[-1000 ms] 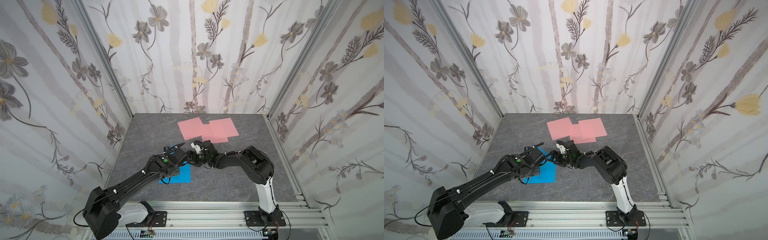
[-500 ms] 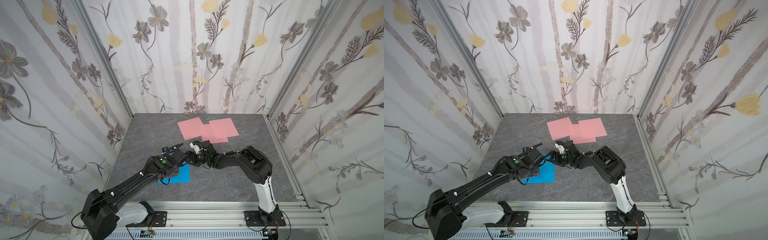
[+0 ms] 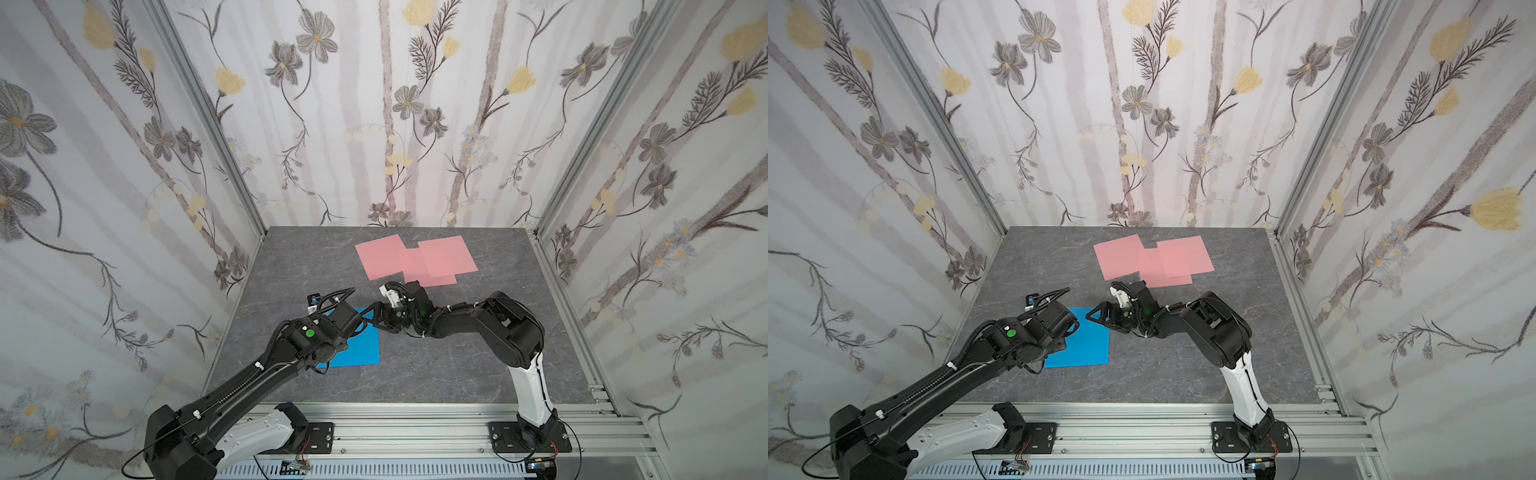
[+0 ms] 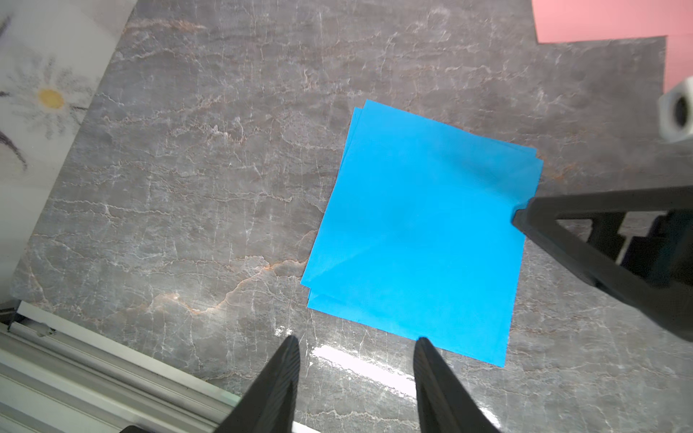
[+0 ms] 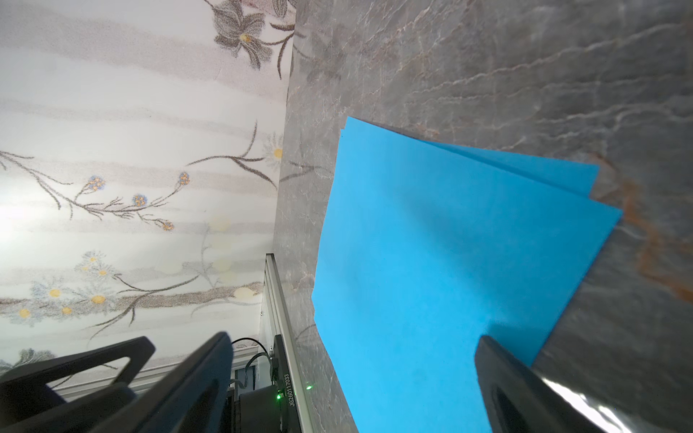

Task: Sort the scattered colored papers by color
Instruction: Place the colored paper.

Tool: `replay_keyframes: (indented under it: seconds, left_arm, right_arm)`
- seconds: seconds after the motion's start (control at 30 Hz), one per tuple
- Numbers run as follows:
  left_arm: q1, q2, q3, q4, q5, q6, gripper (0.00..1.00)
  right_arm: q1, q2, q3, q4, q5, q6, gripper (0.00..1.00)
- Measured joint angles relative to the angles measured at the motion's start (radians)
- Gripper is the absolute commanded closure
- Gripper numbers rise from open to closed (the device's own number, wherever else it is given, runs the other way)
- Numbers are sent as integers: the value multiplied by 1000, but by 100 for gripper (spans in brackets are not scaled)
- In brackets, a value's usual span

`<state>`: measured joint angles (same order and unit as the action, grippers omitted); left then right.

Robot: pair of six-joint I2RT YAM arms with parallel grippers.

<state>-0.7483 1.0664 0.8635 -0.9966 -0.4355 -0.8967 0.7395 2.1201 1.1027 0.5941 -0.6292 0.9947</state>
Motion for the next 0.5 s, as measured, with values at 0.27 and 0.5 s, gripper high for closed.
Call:
replay_keyframes:
  seconds: [0.27,0.5]
  left_arm:
    - [1,26,-64,122,62,-27,50]
    - [1,62,-37,166,73,-26,49]
  right_arm:
    - [2,3,6,5,29,8,0]
    - [5,-3,6,1,48,19,0]
